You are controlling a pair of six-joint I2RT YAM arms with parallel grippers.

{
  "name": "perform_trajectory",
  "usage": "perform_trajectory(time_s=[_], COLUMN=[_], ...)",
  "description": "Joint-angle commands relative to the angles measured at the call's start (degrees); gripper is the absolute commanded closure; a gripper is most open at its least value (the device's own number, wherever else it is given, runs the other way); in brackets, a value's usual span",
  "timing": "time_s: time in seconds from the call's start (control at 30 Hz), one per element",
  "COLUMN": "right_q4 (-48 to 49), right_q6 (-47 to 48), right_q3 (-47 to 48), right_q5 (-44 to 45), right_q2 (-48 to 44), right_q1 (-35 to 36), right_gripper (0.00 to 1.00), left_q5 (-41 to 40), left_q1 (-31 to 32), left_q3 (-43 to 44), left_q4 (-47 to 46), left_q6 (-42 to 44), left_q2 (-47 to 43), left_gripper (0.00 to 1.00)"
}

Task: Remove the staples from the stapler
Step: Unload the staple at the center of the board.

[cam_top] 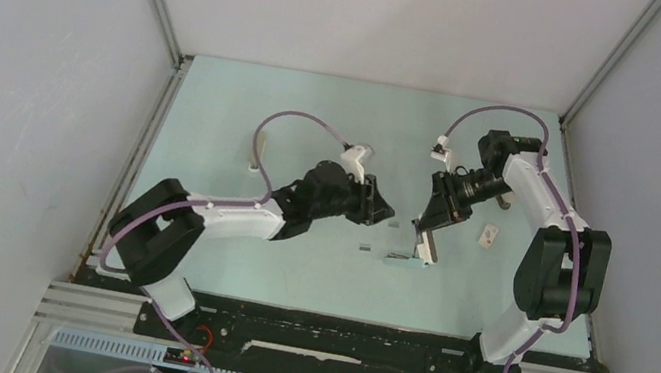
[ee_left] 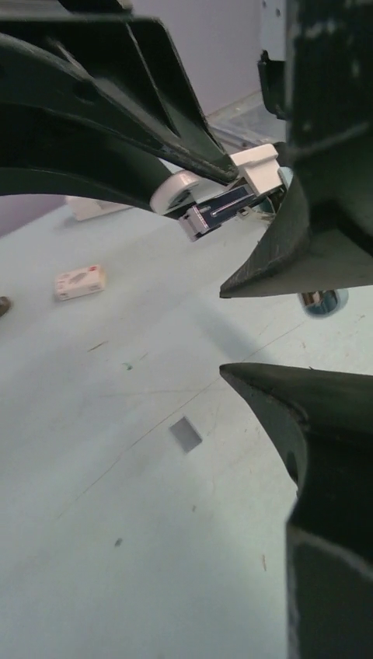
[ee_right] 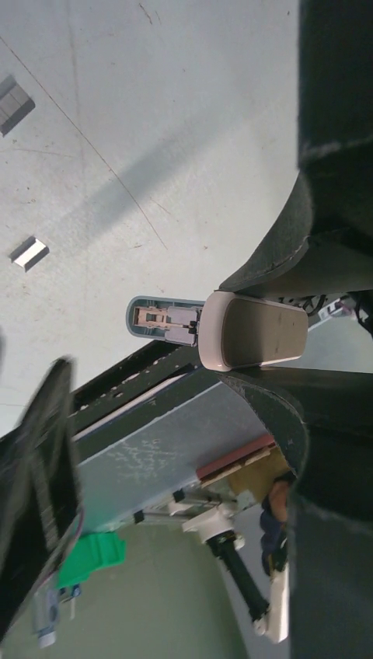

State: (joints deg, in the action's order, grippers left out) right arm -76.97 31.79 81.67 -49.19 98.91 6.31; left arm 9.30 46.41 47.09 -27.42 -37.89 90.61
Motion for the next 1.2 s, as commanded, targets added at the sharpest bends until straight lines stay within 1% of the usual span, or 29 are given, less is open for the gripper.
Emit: perform_trajectory(time_s=[0.0, 0.17, 0.37, 0.47, 0.53, 0.7, 0.83, 0.97, 1.07, 1.13, 1.17], right_q4=[2.8, 5.9, 9.1, 11.8, 12.8, 12.8, 11.1, 7.7, 7.2, 7.7, 8.4], right_q6=[-6.8, -11.9, -17.2, -19.9, -21.0, -20.1, -15.6, -10.1, -7.6, -6.7, -6.6], right_q3=[-0.3, -1.5, -3.3, -4.6, -5.3, -5.4, -5.4, -5.5, -6.4, -7.4, -8.1], right_q5=[-3.1, -3.6, -5.0, -3.7, -3.0, -3.3, -5.7, -8.2, -11.0, -12.1, -12.6], right_q2=[-1.0, -0.5, 0.8, 1.2, 1.6, 2.4, 1.7, 0.6, -1.1, -2.6, -3.3], right_q1=[-2.0, -4.9, -7.6, -7.9, -8.3, -8.3, -7.9, -6.9, -5.6, -3.6, -2.8], right_gripper=[1.0, 1.0, 1.0, 1.0, 1.0, 1.0, 1.0, 1.0, 1.0, 1.0, 1.0], left_q5=[-1.7, 1.7, 6.5, 8.9, 9.1, 6.2, 2.9, -0.8, -3.2, -5.7, -7.7], left_q1=[4.3, 5.7, 6.6, 7.4, 7.7, 7.6, 7.0, 5.1, 2.9, 1.7, 1.2], left_q3=[8.2, 11.5, 15.1, 16.8, 17.2, 16.8, 15.2, 11.1, 6.5, 2.9, 1.1], left_q4=[12.5, 16.6, 19.0, 19.5, 19.8, 20.7, 20.2, 17.7, 15.9, 15.1, 14.8], left_q6=[4.1, 4.9, 5.9, 6.7, 6.9, 6.7, 6.6, 5.3, 4.3, 5.0, 5.7], left_q2=[5.2, 9.7, 13.7, 15.2, 15.3, 14.5, 11.2, 5.0, -0.9, -7.2, -10.3], left_gripper=[0.62, 0.67, 0.67, 0.67, 0.67, 0.66, 0.6, 0.54, 0.48, 0.45, 0.41])
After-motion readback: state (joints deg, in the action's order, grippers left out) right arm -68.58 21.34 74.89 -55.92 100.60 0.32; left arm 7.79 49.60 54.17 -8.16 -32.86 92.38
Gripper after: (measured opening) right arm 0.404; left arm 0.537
